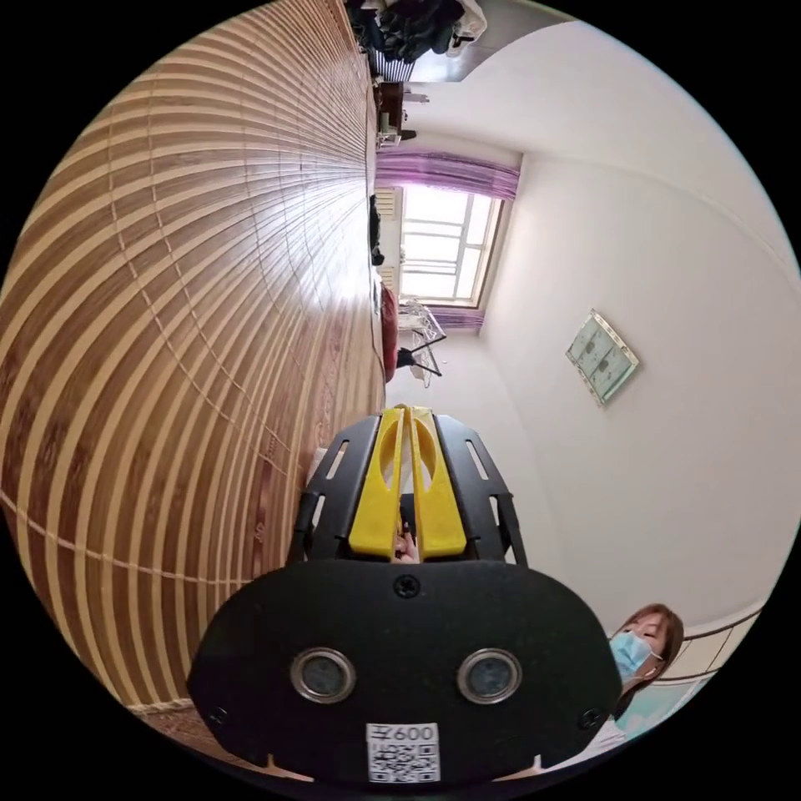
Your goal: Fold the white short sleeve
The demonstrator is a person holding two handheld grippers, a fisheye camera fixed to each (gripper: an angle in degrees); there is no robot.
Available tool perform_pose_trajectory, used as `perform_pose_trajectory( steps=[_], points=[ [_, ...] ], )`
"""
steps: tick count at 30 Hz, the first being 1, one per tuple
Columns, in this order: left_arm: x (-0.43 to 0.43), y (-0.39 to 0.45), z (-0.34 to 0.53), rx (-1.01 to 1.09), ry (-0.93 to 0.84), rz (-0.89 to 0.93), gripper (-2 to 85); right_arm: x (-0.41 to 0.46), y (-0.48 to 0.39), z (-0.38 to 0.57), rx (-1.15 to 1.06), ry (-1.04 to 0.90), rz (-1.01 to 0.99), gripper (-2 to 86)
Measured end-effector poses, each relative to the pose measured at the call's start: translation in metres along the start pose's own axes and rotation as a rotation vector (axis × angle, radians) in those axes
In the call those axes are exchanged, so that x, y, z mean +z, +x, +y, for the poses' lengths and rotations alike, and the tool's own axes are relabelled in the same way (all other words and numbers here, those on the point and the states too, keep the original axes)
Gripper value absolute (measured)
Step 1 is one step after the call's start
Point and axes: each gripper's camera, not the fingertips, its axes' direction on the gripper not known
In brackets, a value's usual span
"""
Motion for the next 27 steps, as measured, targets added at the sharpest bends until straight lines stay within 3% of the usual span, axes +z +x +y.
perform_pose_trajectory(
  steps=[2, 4, 6, 8, 12, 15, 18, 21, 25, 27],
  points=[
    [0.007, 0.01, 0.006, 0.044, 0.046, -0.026, 0.7, -0.003, -0.019, 0.003, 0.002, 0.086, 0.072, -0.4],
    [-0.014, 0.037, 0.029, 0.175, 0.285, 0.029, 0.4, -0.002, -0.041, 0.004, -0.034, 0.116, 0.123, 0.2],
    [-0.027, 0.056, 0.048, 0.229, 0.379, 0.095, 0.3, -0.008, -0.061, 0.001, -0.048, 0.16, 0.088, 2.2],
    [-0.02, 0.08, 0.064, 0.306, 0.289, 0.083, 0.2, -0.023, -0.087, -0.006, -0.072, 0.245, 0.051, 3.4],
    [0.053, 0.123, 0.125, 0.467, -0.158, -0.173, 0.1, -0.018, -0.144, -0.019, -0.207, 0.193, 0.102, 1.1],
    [0.119, 0.132, 0.174, 0.613, -0.393, -0.464, 0.1, 0.047, -0.198, -0.015, -0.382, -0.082, 0.218, -0.5],
    [0.169, 0.134, 0.195, 0.741, -0.41, -0.711, 0.1, 0.15, -0.243, 0.015, -0.574, -0.431, 0.299, -0.8],
    [0.208, 0.142, 0.195, 0.802, -0.353, -0.731, 0.1, 0.245, -0.289, 0.081, -0.888, -0.646, 0.225, -0.8],
    [0.252, 0.135, 0.184, 0.711, -0.293, -0.771, 0.3, 0.364, -0.31, 0.119, -0.894, -0.812, 0.192, -0.8],
    [0.283, 0.108, 0.188, 0.668, -0.363, -0.941, 0.5, 0.402, -0.311, 0.115, -0.861, -0.862, 0.178, -0.8]
  ],
)
